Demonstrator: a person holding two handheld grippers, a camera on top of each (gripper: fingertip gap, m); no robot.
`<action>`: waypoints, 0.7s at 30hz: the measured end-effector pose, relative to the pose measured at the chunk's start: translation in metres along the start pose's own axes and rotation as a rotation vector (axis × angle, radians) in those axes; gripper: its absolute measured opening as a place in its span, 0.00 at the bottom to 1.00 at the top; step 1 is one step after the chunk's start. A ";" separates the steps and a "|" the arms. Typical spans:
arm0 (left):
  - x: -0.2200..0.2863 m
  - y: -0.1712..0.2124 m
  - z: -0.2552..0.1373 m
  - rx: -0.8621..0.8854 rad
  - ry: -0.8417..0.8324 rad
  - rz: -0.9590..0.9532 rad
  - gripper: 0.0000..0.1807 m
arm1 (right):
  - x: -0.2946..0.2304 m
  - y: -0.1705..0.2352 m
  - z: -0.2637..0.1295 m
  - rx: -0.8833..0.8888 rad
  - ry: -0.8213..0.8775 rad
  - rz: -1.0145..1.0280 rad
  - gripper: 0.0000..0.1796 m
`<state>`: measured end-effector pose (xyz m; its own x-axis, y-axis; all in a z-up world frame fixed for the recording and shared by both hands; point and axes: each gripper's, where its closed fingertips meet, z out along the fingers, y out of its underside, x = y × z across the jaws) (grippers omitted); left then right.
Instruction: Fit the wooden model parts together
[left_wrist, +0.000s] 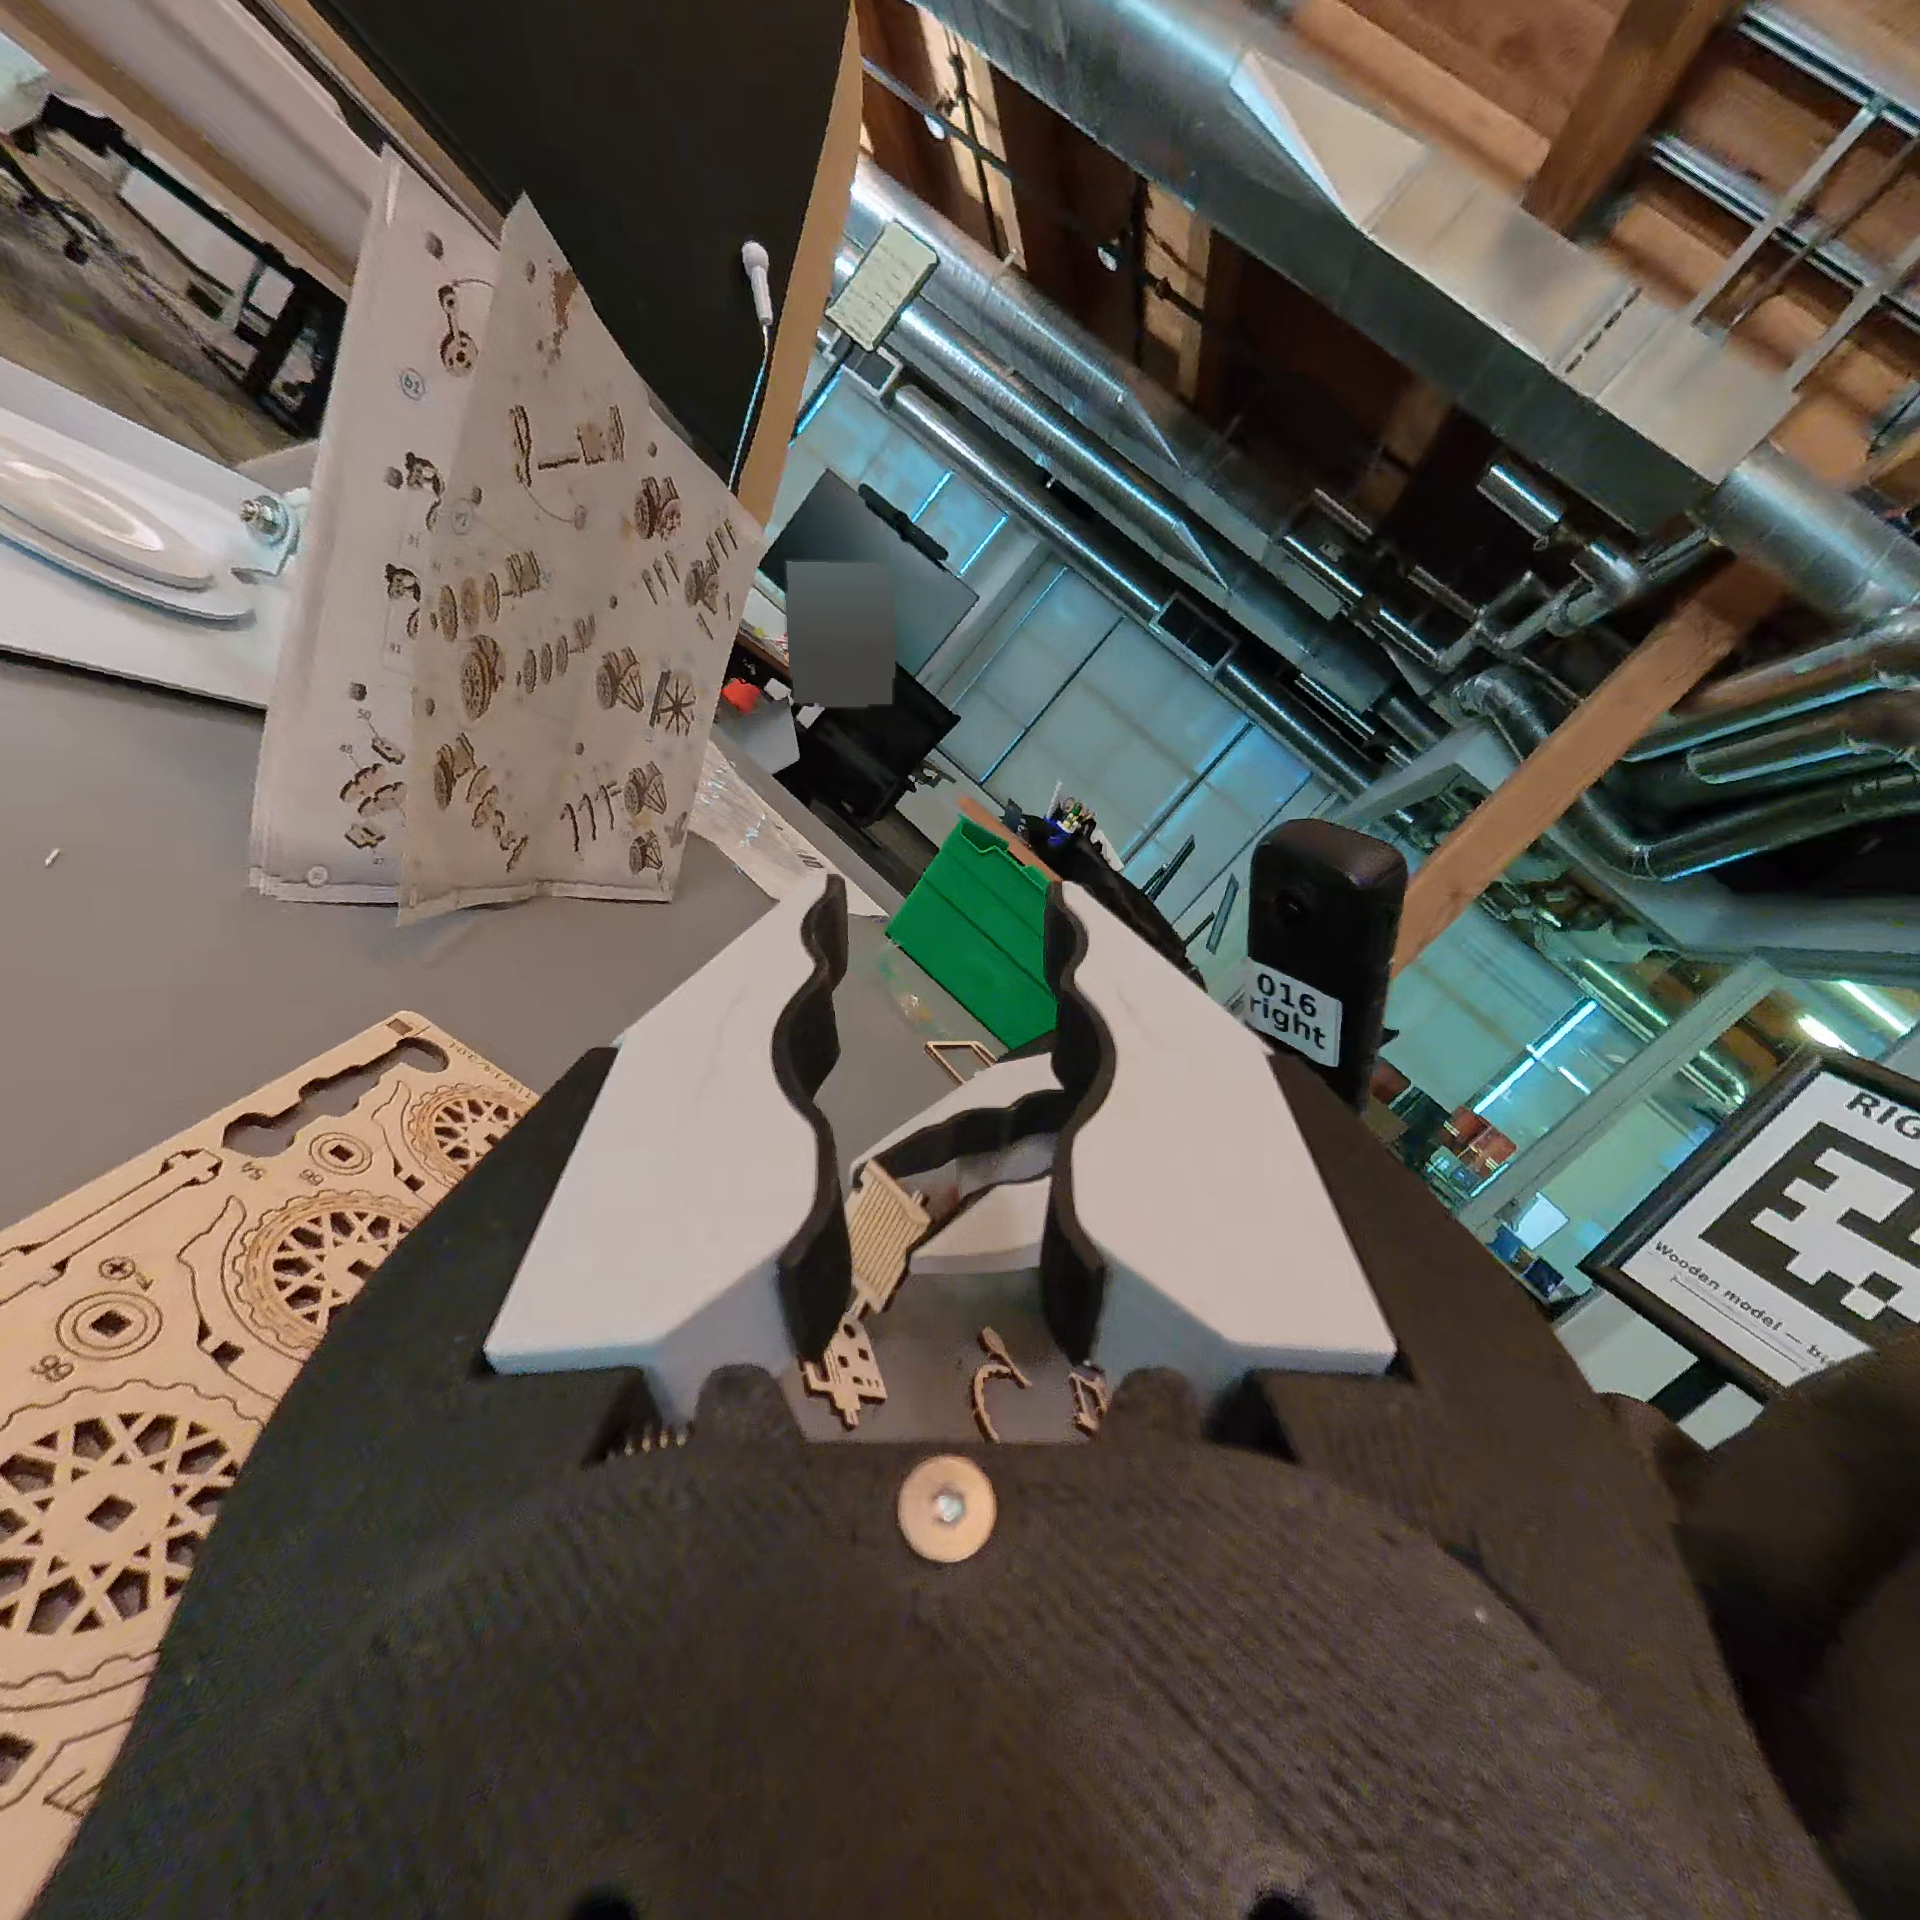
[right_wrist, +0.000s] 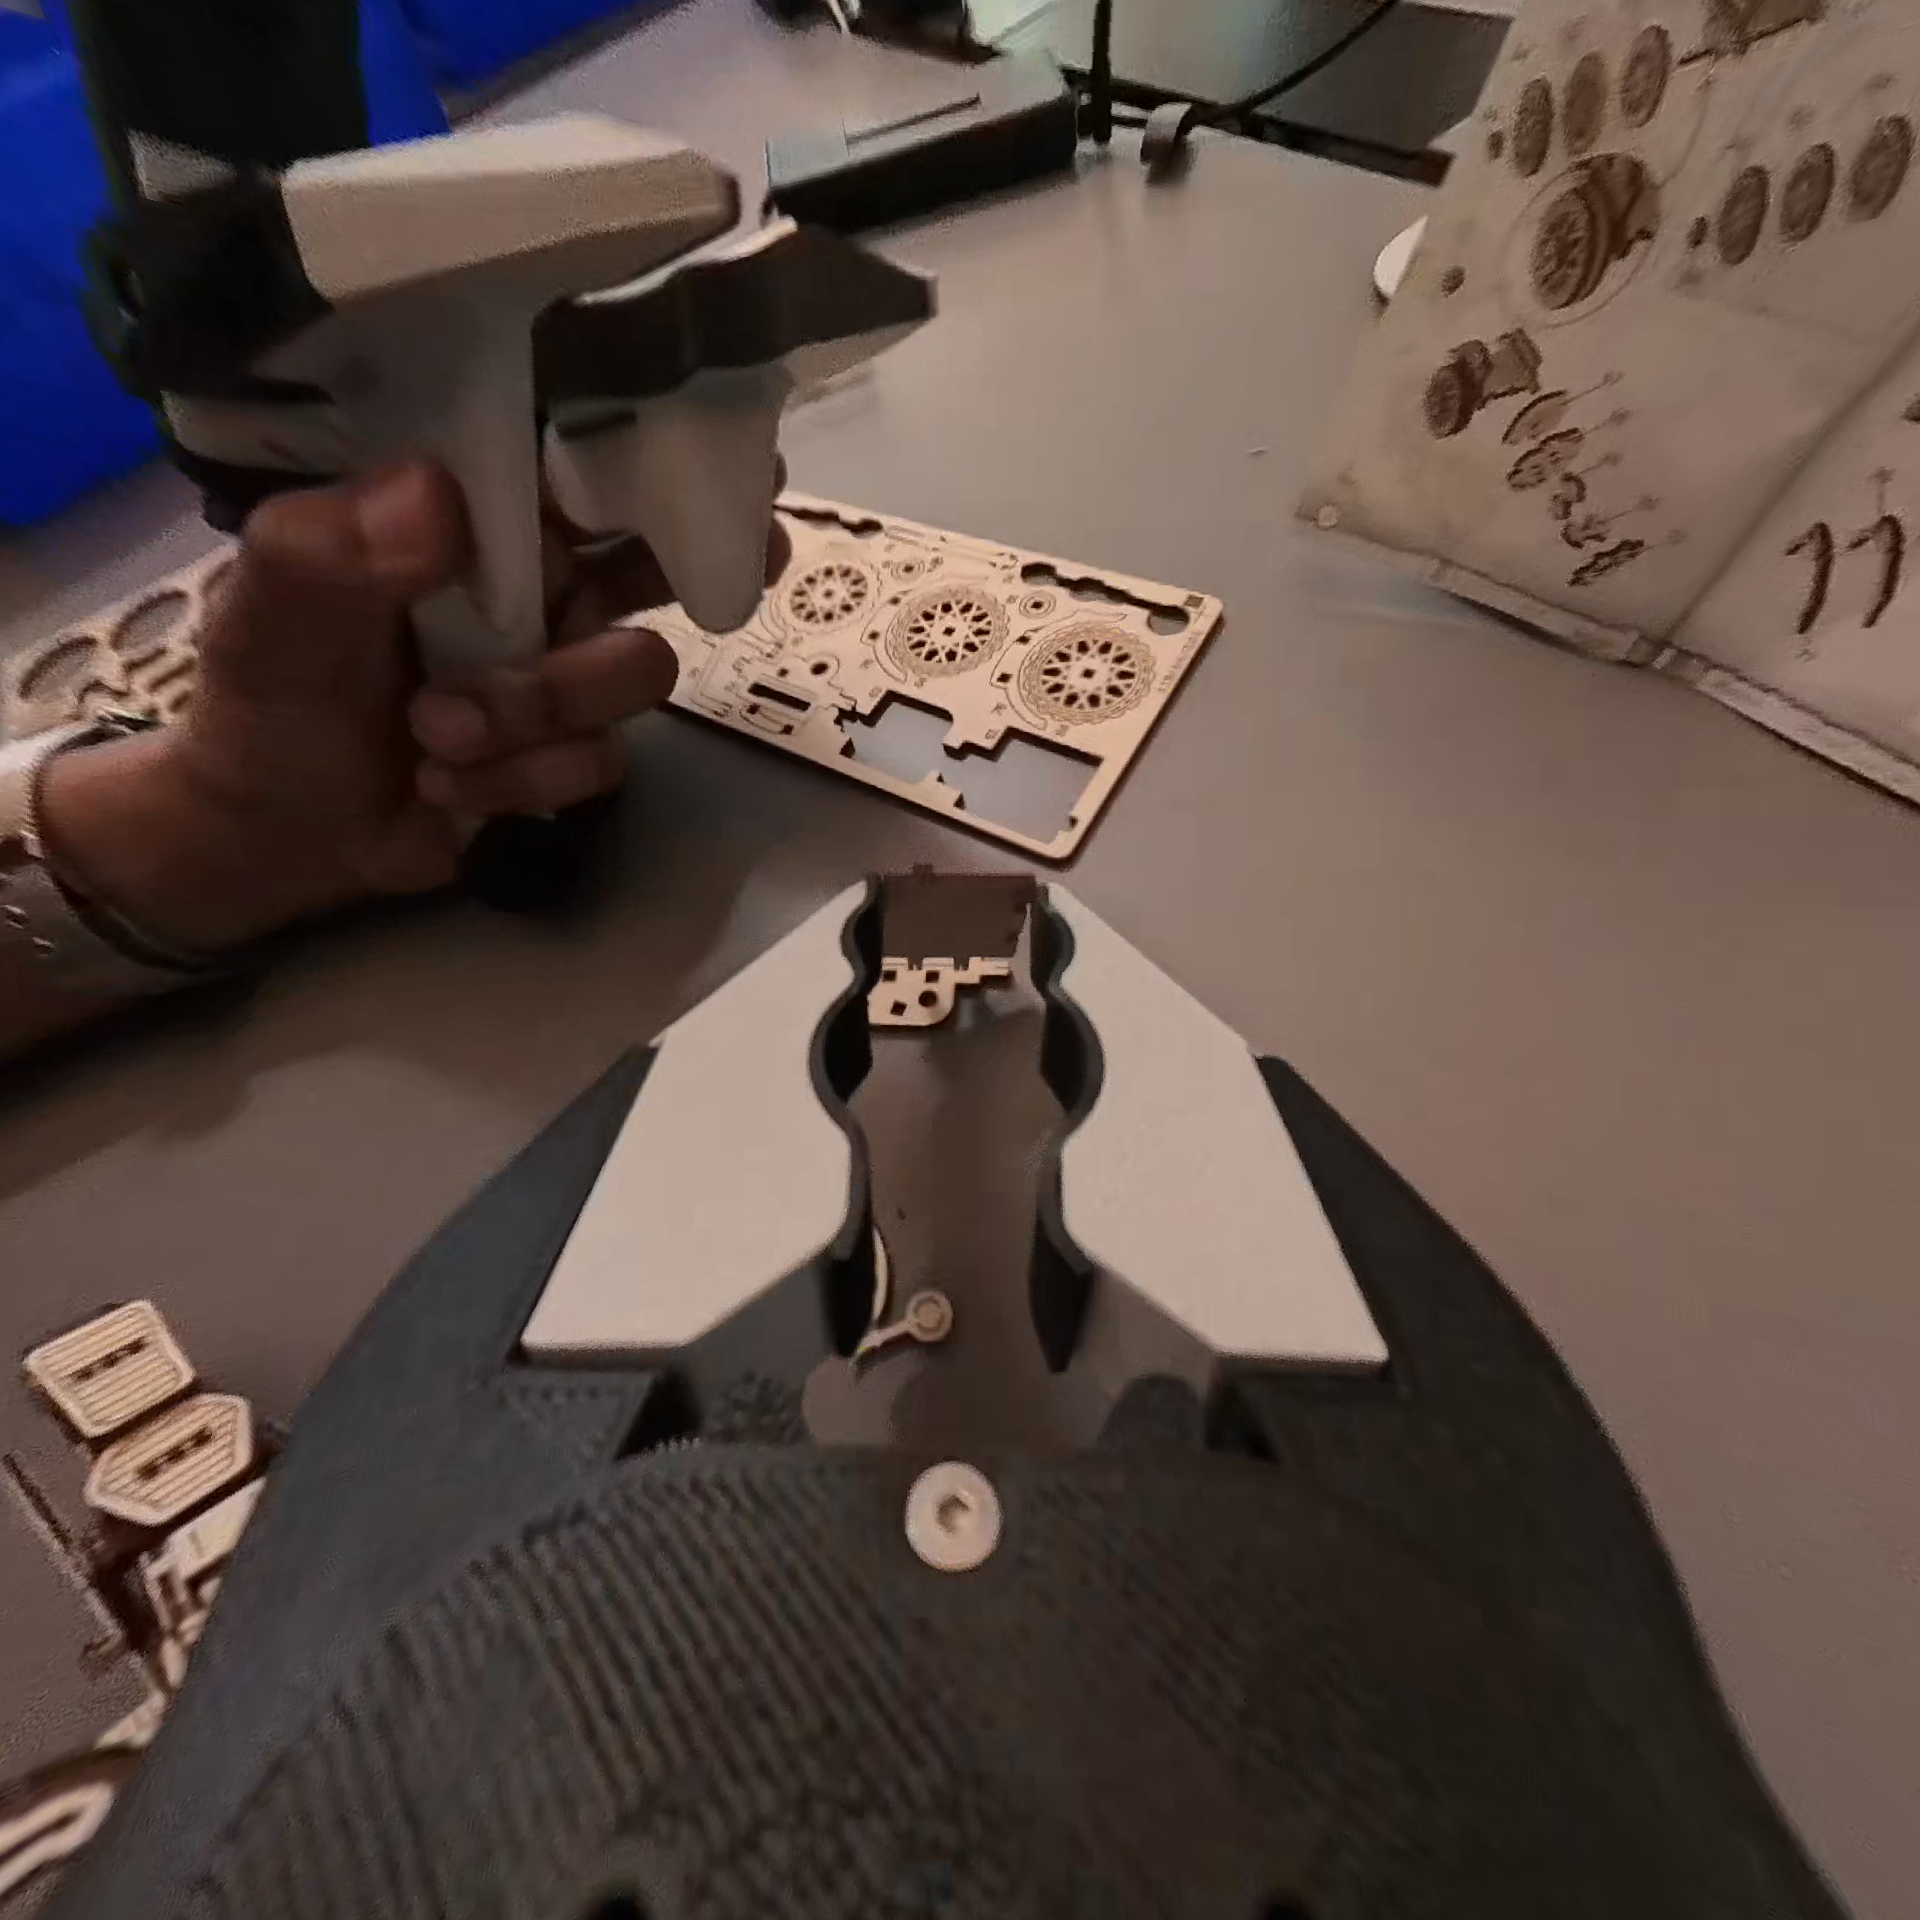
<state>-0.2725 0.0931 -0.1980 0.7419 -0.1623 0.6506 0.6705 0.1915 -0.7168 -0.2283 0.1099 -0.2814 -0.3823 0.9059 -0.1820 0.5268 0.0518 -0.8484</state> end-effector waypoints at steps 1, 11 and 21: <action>0.000 0.001 0.001 -0.007 -0.003 0.005 0.20 | -0.002 0.001 0.003 -0.015 0.012 -0.023 0.16; -0.002 0.003 0.002 -0.019 -0.005 -0.007 0.19 | -0.012 0.001 0.005 -0.039 0.055 -0.097 0.16; -0.003 0.005 0.004 -0.030 -0.011 0.001 0.19 | -0.011 0.005 0.007 -0.061 0.083 -0.112 0.16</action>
<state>-0.2713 0.0981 -0.2019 0.7424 -0.1513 0.6526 0.6699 0.1621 -0.7245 -0.2270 0.0978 -0.2868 -0.3784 0.9246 -0.0439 0.5304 0.1778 -0.8289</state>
